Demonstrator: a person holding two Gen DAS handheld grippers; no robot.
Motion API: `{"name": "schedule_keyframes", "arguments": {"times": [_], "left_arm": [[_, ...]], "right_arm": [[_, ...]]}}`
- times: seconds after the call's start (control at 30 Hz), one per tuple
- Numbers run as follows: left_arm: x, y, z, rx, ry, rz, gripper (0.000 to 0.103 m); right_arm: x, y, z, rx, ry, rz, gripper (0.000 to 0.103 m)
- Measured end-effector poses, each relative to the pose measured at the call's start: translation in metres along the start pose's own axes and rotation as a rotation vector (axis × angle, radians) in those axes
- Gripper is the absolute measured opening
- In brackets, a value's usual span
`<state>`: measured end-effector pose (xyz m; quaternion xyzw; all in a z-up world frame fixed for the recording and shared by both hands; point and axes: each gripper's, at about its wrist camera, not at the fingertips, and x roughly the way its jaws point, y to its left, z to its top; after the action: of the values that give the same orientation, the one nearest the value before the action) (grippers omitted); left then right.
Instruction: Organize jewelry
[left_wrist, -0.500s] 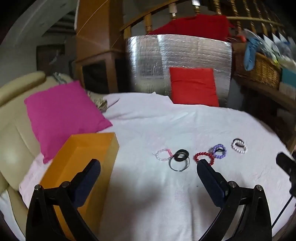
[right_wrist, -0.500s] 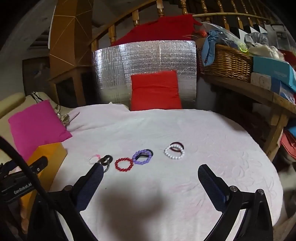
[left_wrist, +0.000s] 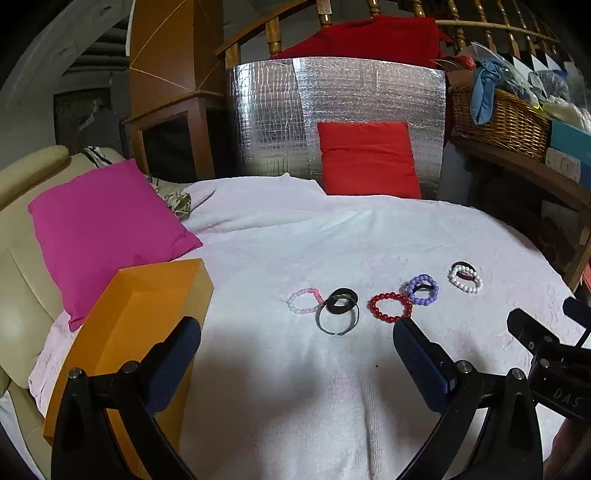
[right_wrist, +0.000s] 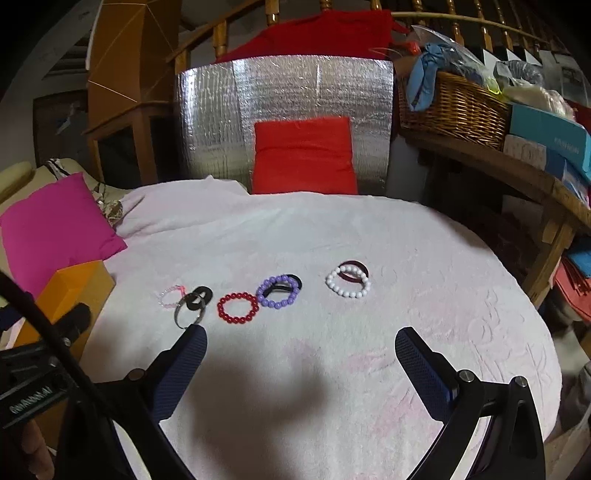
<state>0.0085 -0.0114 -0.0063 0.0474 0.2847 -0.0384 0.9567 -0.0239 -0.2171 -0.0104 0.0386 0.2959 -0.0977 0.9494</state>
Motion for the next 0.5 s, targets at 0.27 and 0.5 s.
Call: {"name": "schedule_keyframes", "arguments": {"times": [0.27,0.5], "left_arm": [[0.009,0.001,-0.001,-0.015,0.035,0.019,0.103],[0.019,0.002,-0.005,-0.014,0.053,0.038,0.103]], "right_arm": [[0.01,-0.005,-0.004,0.035,0.041,0.001,0.103],[0.019,-0.008,-0.005,0.046,0.066,0.003,0.103]]}}
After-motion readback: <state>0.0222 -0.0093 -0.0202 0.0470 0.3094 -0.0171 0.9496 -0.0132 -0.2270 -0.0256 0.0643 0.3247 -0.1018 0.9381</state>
